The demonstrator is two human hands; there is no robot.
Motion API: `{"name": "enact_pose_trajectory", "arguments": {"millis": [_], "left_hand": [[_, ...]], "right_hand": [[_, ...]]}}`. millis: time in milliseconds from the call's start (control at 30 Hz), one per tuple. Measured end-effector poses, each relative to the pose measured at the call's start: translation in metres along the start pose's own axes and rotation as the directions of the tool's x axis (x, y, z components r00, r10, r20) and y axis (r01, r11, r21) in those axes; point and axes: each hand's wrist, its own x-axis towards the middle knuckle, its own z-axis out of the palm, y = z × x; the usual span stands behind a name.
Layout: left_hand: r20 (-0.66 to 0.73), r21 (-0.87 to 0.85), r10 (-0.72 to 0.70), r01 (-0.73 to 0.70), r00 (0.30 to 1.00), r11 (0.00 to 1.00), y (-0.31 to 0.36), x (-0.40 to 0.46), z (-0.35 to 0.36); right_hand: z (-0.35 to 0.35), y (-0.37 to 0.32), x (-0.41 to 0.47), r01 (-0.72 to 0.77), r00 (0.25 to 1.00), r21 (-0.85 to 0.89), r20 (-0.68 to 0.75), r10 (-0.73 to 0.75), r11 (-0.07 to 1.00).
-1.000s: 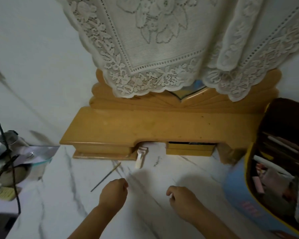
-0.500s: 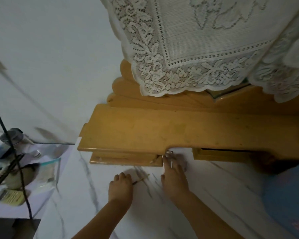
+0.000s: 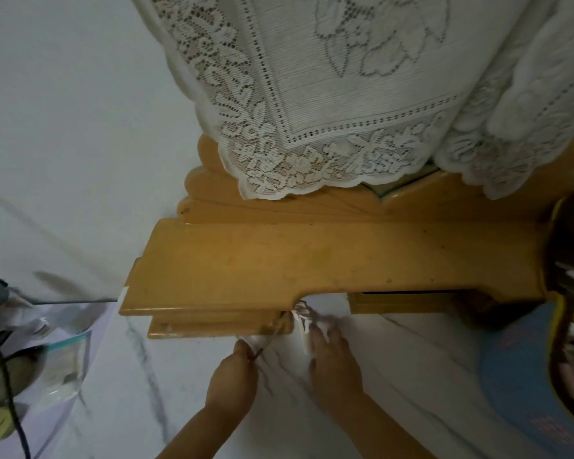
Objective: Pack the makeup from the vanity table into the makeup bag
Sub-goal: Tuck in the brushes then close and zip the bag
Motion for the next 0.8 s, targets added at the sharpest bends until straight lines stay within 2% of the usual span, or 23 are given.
{"name": "enact_pose_trajectory", "arguments": {"millis": [100,300,400,533,700,800], "left_hand": [[-0.019,-0.041,-0.024,0.024,1.000,0.999,0.009,-0.004,0.002],[-0.088,-0.079,-0.105,0.099,0.991,0.992,0.011,-0.031,-0.005],[-0.127,-0.116,-0.115,0.100,0.985,0.988,0.023,-0.046,-0.004],[-0.152,-0.191,-0.118,0.088,0.981,0.978,0.054,-0.065,0.008],[-0.163,-0.287,-0.069,0.020,0.984,0.958,0.112,-0.087,0.036],[-0.158,-0.305,-0.005,-0.044,0.987,0.951,0.156,-0.098,0.058]], "right_hand": [[0.003,-0.006,0.013,0.138,0.990,-0.025,0.000,-0.138,0.990],[-0.002,0.003,0.023,0.160,0.987,-0.152,0.009,-0.160,0.975],[-0.009,0.019,0.009,0.108,0.994,0.093,0.006,-0.109,0.990],[-0.036,0.045,-0.023,0.008,1.000,0.462,0.012,-0.015,0.887],[-0.086,0.088,-0.071,0.040,0.998,0.711,0.006,-0.063,0.702],[-0.113,0.121,-0.102,0.052,0.996,0.776,0.002,-0.085,0.629]]}}
